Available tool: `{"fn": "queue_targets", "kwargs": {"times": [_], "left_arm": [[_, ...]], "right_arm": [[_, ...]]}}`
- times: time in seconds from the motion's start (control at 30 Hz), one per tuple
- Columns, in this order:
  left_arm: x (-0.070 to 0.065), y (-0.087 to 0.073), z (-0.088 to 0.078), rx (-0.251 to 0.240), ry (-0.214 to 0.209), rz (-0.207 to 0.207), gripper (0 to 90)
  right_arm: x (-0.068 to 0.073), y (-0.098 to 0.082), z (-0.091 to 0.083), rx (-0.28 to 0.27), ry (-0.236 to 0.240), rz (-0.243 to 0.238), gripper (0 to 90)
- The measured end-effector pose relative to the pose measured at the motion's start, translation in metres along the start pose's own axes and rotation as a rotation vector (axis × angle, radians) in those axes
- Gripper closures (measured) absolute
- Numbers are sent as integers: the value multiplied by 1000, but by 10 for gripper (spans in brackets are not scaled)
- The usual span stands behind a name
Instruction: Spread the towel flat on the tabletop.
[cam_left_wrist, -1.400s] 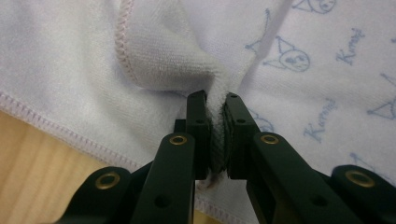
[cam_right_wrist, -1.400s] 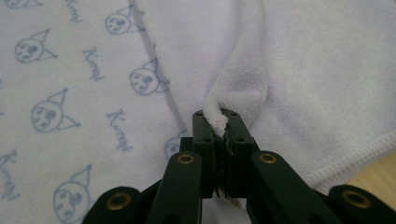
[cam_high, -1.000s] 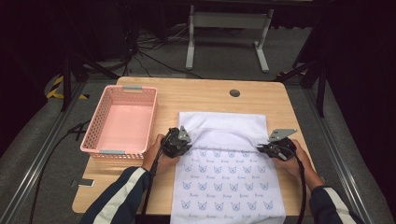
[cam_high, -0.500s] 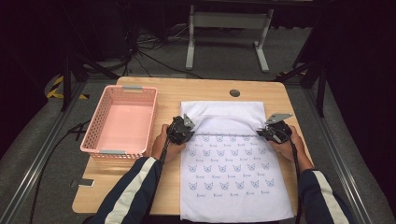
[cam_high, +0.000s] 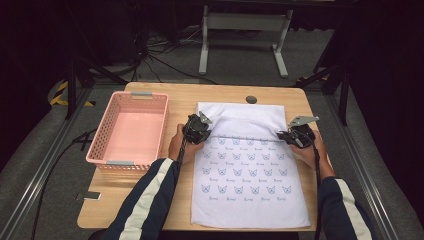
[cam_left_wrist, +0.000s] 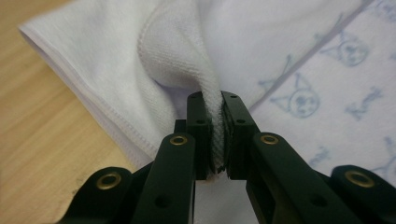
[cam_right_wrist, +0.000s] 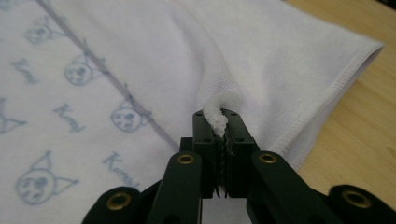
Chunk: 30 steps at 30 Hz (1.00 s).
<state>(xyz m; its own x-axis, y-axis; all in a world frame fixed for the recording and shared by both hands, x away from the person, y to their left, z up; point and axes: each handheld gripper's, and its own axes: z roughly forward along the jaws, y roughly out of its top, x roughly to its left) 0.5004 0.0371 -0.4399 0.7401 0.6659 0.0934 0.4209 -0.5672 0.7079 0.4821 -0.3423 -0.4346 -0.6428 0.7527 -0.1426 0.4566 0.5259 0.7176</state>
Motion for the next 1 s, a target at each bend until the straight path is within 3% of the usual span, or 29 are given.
{"fn": "queue_targets", "kwargs": {"times": [0.17, 0.27, 0.33, 0.5, 0.57, 0.63, 0.7, 0.8, 0.83, 0.87, 0.9, 1.0], "left_arm": [[-17, 16, -41, -71, -20, 76, 834], [-24, 18, -71, -134, -52, 112, 832], [-31, 15, -89, -162, -62, 159, 831], [-49, -13, -116, -183, -131, 217, 827], [-56, -27, -124, -171, -140, 248, 823], [-62, -43, -128, -174, -193, 238, 817], [-68, -56, -130, -152, -200, 257, 812], [-78, -81, -128, -105, -252, 269, 803], [-78, -81, -128, -105, -252, 269, 796], [-80, -89, -126, -73, -270, 277, 796], [-83, -95, -125, -51, -263, 282, 793], [-85, -111, -118, 10, -278, 282, 783]], "right_arm": [[6, 10, -36, -103, 37, -29, 860], [17, 13, -65, -151, 77, -80, 860], [24, 12, -81, -169, 106, -105, 860], [44, -2, -115, -194, 182, -193, 858], [53, -12, -127, -199, 219, -221, 858], [61, -22, -138, -191, 268, -250, 852], [70, -32, -144, -163, 306, -289, 849], [82, -49, -145, -109, 345, -314, 842], [86, -56, -143, -85, 360, -320, 841], [86, -56, -143, -85, 360, -320, 841], [88, -63, -140, -59, 388, -315, 841], [93, -78, -133, -3, 410, -301, 838]]}}
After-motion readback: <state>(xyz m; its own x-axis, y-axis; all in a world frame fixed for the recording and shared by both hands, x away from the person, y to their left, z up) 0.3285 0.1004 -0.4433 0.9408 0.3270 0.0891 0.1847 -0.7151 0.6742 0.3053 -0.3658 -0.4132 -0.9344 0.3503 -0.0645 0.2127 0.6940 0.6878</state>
